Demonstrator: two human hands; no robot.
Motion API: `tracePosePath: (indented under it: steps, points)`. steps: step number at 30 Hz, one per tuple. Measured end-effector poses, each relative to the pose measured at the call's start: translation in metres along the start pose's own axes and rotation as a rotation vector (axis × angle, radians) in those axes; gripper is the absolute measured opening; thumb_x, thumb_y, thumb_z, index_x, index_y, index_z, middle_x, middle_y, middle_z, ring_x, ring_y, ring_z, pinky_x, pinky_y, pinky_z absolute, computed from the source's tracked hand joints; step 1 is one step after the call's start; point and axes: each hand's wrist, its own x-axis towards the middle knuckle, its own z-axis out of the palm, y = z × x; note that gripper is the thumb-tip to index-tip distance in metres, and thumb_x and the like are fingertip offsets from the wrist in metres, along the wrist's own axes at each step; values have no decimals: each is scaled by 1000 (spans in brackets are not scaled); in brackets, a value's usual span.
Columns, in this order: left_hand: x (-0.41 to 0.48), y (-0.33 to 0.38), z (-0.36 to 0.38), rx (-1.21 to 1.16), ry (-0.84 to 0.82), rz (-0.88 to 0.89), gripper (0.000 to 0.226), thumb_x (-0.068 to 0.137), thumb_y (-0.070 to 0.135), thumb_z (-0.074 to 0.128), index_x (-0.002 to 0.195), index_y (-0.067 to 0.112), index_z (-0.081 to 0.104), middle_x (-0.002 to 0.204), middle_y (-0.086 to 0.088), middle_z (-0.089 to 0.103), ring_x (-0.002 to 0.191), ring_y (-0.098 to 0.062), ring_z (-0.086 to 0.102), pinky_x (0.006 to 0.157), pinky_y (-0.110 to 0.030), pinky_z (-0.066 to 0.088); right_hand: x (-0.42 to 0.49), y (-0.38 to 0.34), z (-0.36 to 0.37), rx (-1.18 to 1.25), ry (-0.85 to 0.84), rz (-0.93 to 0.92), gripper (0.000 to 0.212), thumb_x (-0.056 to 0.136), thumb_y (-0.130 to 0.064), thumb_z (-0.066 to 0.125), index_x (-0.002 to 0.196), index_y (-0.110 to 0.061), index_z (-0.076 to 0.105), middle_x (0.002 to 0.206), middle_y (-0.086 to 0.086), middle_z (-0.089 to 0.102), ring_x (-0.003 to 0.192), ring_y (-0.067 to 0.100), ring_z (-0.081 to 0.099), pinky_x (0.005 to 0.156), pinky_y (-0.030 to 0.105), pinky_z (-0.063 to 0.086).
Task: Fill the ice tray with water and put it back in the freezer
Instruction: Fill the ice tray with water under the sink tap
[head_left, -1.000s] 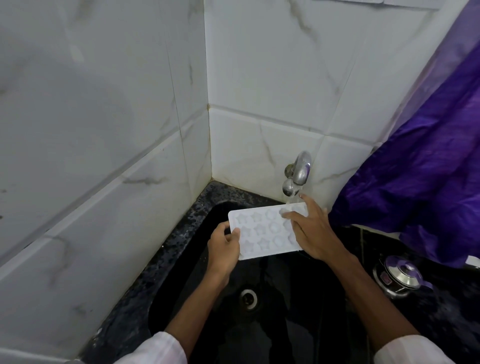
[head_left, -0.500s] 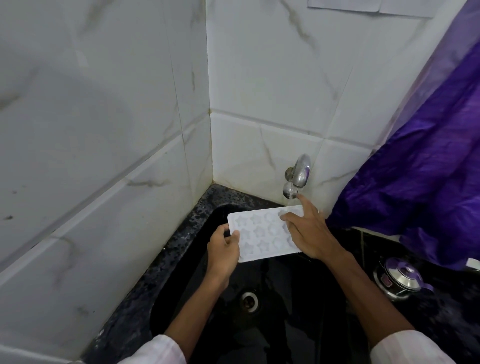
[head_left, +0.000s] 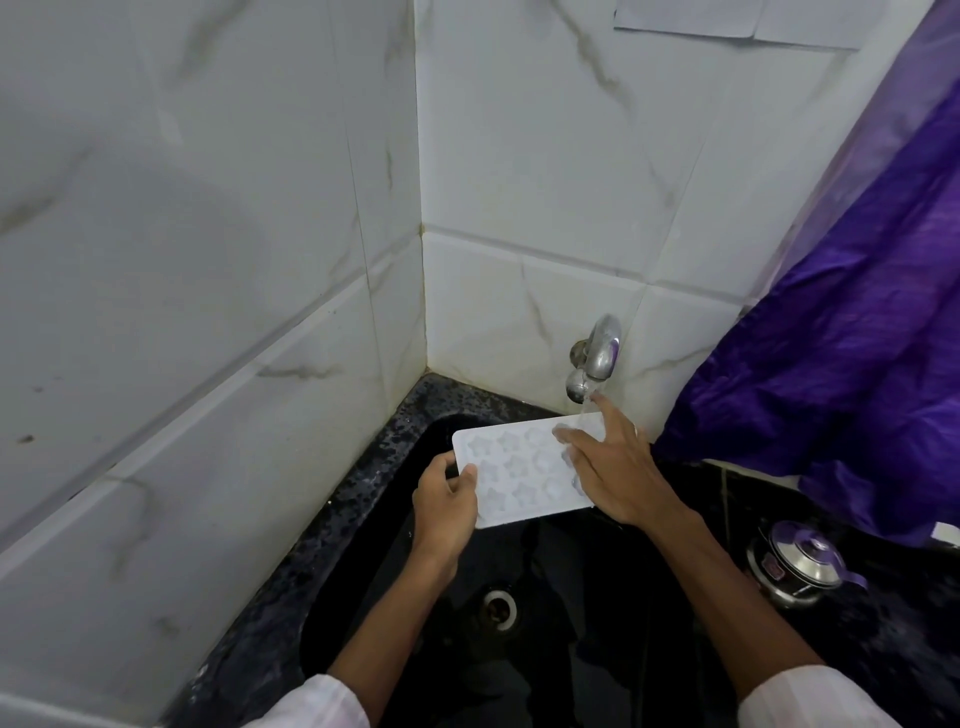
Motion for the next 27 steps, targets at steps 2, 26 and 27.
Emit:
tracePosePath:
  steps: [2,26,27]
  points:
    - [1,1,-1,-1,-4,0,19,102,19,52,119,15,60,97,-4,72,86,-18,72,78,-45,61,0,0,-2,5,-4,14,32,99,-29,42,127,-33,57,158,16,15,138,33,22,110,59,24]
    - [17,9,11,-67,58,-11,13,102,18,50,109,19,60,101,-4,70,89,-16,70,65,-26,54,-6,0,-7,106,129,17,22,97,-25,43,107,-26,63,151,14,25,134,31,30,109,51,32]
    - [17,10,11,-71,58,-7,12,101,18,50,108,19,60,101,-4,70,90,-17,70,65,-27,55,-5,0,-7,89,133,1,24,96,-26,42,107,-26,64,149,16,27,134,33,30,107,53,34]
